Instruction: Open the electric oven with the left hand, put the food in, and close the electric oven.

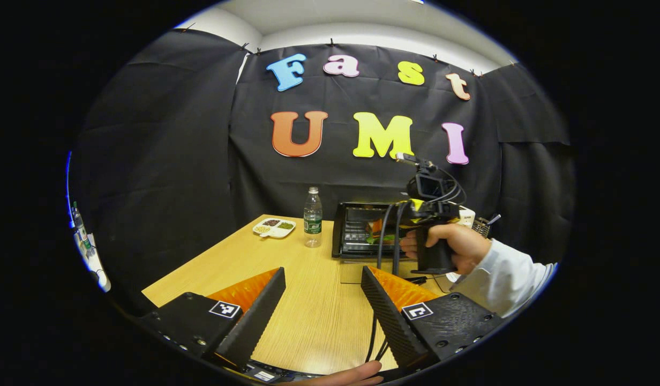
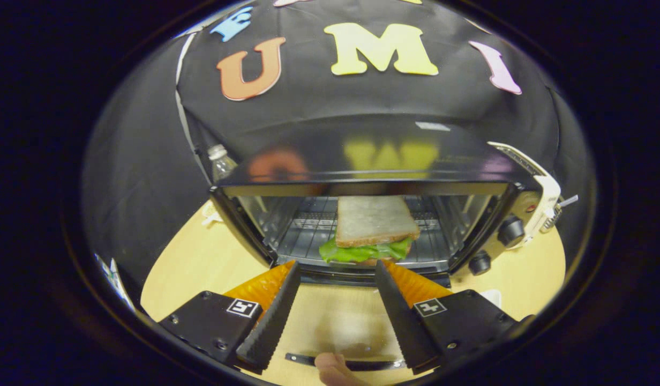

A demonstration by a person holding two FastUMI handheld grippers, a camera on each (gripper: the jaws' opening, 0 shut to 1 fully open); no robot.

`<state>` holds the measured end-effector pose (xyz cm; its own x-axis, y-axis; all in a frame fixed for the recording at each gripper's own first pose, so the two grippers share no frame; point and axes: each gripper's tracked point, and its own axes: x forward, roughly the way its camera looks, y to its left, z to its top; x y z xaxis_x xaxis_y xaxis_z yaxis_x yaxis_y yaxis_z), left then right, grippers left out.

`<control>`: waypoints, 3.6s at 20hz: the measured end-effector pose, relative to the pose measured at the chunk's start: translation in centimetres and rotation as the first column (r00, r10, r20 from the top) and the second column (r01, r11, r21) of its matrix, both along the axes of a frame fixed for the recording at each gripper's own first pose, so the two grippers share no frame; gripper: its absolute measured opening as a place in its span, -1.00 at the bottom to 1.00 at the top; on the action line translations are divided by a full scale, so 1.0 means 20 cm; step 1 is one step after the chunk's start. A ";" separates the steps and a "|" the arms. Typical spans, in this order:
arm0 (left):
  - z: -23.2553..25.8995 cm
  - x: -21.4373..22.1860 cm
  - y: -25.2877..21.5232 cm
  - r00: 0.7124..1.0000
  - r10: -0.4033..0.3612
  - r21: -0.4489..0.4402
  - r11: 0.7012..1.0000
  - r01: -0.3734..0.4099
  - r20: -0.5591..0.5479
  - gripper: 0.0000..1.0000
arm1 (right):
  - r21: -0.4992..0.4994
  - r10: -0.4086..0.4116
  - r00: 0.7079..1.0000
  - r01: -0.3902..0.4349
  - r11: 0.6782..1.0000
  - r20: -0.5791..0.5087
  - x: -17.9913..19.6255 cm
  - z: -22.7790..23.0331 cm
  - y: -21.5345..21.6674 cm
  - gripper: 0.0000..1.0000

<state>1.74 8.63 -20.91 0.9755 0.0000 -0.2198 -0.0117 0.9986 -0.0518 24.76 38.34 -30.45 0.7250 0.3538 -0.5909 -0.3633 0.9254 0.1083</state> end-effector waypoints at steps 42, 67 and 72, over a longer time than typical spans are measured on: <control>-0.89 0.60 -0.94 0.846 -0.124 0.036 0.985 0.166 -0.519 0.87 | 0.131 -0.335 0.726 0.324 0.937 0.601 -0.87 1.18 -1.79 0.88; -0.24 0.93 -0.99 0.967 -0.082 0.125 0.986 0.114 -0.240 0.96 | 0.134 -0.356 0.715 0.349 0.928 0.602 -0.86 1.15 -1.99 0.88; -0.08 1.14 -0.98 0.983 -0.059 0.122 0.989 0.081 -0.172 0.93 | 0.130 -0.362 0.718 0.358 0.924 0.595 -0.90 1.16 -2.00 0.88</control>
<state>24.62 -10.97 -22.48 0.9234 -0.0281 -0.3827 0.0607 0.9954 0.0735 6.84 -1.75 -7.25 0.9999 -0.0063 0.0085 0.0063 0.9999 -0.0098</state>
